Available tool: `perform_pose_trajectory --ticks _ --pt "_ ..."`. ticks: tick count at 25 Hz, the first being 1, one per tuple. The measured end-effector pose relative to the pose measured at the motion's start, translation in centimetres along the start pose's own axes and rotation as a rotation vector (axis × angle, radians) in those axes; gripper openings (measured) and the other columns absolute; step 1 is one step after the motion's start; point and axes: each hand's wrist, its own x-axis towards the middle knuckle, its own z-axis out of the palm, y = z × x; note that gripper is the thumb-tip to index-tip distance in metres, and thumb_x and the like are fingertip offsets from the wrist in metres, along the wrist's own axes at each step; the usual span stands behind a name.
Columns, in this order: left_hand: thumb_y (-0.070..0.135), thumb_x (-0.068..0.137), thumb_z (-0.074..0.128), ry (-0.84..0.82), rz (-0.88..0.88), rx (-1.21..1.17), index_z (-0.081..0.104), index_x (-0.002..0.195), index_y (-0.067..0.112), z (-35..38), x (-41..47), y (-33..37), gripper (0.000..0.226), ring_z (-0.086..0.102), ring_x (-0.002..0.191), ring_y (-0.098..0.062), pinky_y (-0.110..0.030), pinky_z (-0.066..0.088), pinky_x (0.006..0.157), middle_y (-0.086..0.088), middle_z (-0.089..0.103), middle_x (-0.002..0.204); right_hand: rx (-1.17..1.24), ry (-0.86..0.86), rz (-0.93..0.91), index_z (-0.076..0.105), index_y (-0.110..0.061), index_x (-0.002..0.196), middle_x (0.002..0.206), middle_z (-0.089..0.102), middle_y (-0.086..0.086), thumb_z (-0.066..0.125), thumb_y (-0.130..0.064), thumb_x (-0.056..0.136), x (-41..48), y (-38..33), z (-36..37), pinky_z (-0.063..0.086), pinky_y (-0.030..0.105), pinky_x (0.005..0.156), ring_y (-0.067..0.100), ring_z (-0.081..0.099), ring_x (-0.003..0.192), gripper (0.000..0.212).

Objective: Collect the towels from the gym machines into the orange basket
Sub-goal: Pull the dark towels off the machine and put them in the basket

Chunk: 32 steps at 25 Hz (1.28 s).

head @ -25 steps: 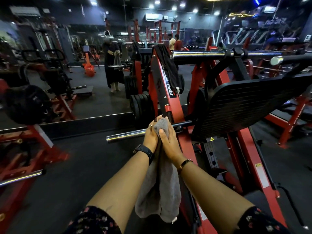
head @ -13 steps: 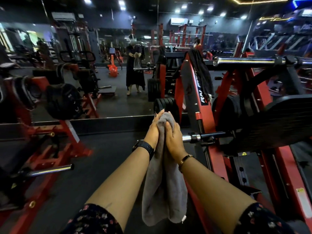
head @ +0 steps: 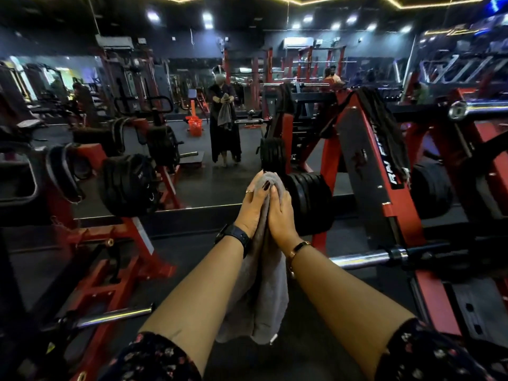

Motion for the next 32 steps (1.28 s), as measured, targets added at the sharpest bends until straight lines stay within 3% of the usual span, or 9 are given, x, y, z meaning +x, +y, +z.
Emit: perform_pose_trajectory --ticks 5,9,15,18,21,24,26,29,32 --pt "0.027 0.101 0.041 0.04 -0.017 -0.061 0.039 0.145 0.011 -4.4 5.7 -2.1 0.047 0.052 0.118 -0.007 0.002 0.044 0.078 -0.003 0.051 0.137 -0.027 0.011 -0.025 0.044 -0.014 0.139 0.136 0.048 0.003 0.036 -0.042 0.101 6.4 4.0 5.2 0.04 0.008 0.098 0.004 0.049 0.119 0.047" --pt "0.038 0.098 0.046 0.057 -0.002 -0.04 0.043 0.142 0.012 -6.5 12.7 -4.8 0.052 0.054 0.116 -0.006 0.001 0.045 0.079 -0.008 0.053 0.139 -0.061 0.015 -0.053 0.041 -0.019 0.142 0.137 0.046 0.002 0.034 -0.041 0.101 13.0 7.0 7.2 0.035 -0.002 0.091 0.008 0.046 0.125 0.047" --pt "0.044 0.092 0.05 0.018 -0.022 -0.077 0.043 0.142 0.015 -4.9 24.4 -7.0 0.058 0.053 0.119 -0.007 -0.007 0.042 0.088 -0.001 0.053 0.136 -0.138 0.122 -0.1 0.049 -0.029 0.133 0.13 0.054 0.001 0.03 -0.058 0.095 24.6 10.1 6.2 0.041 0.04 0.108 0.01 0.05 0.121 0.051" --pt "0.037 0.097 0.046 -0.062 -0.021 -0.078 0.046 0.139 0.018 -2.3 30.0 -7.8 0.046 0.055 0.109 0.001 -0.012 0.042 0.093 0.006 0.055 0.127 -0.19 0.225 -0.11 0.049 -0.042 0.128 0.137 0.05 -0.006 0.027 -0.057 0.094 29.3 10.6 3.9 0.036 0.037 0.111 0.009 0.045 0.127 0.043" --pt "0.024 0.101 0.041 -0.135 -0.026 -0.133 0.047 0.139 0.016 1.2 34.1 -8.8 0.039 0.053 0.119 -0.008 -0.024 0.039 0.107 0.002 0.055 0.132 -0.215 0.306 -0.121 0.048 -0.04 0.129 0.142 0.048 -0.005 0.03 -0.041 0.101 32.7 10.9 0.7 0.034 0.034 0.113 0.008 0.043 0.13 0.033" --pt "0.025 0.102 0.04 -0.264 -0.021 -0.175 0.05 0.128 0.022 5.2 38.3 -10.1 0.029 0.055 0.114 -0.007 -0.025 0.038 0.105 0.006 0.059 0.122 -0.246 0.394 -0.093 0.046 -0.041 0.129 0.135 0.05 -0.004 0.03 -0.035 0.103 36.1 11.4 -3.2 0.034 0.016 0.1 -0.004 0.045 0.116 0.031" --pt "0.035 0.099 0.042 -0.352 -0.01 -0.165 0.05 0.131 0.02 8.1 41.6 -11.5 0.037 0.054 0.118 -0.01 -0.028 0.039 0.106 0.003 0.058 0.128 -0.282 0.484 -0.063 0.044 -0.042 0.132 0.132 0.047 -0.005 0.03 -0.036 0.103 38.3 12.3 -5.7 0.031 0.017 0.098 -0.004 0.042 0.113 0.033" --pt "0.064 0.078 0.054 -0.468 -0.012 -0.196 0.047 0.137 0.016 12.1 45.5 -13.1 0.077 0.054 0.125 -0.017 -0.035 0.042 0.109 -0.006 0.056 0.136 -0.344 0.611 -0.057 0.045 -0.04 0.135 0.135 0.049 -0.002 0.029 -0.045 0.1 41.6 13.8 -9.2 0.036 0.032 0.108 0.006 0.045 0.12 0.038" --pt "0.076 0.06 0.067 -0.605 -0.032 -0.219 0.043 0.137 0.003 15.8 49.4 -15.3 0.109 0.058 0.115 -0.017 -0.029 0.049 0.099 -0.016 0.056 0.132 -0.408 0.725 -0.022 0.044 -0.044 0.133 0.131 0.05 -0.004 0.028 -0.058 0.095 45.1 15.4 -12.0 0.038 0.043 0.109 0.01 0.048 0.122 0.044"
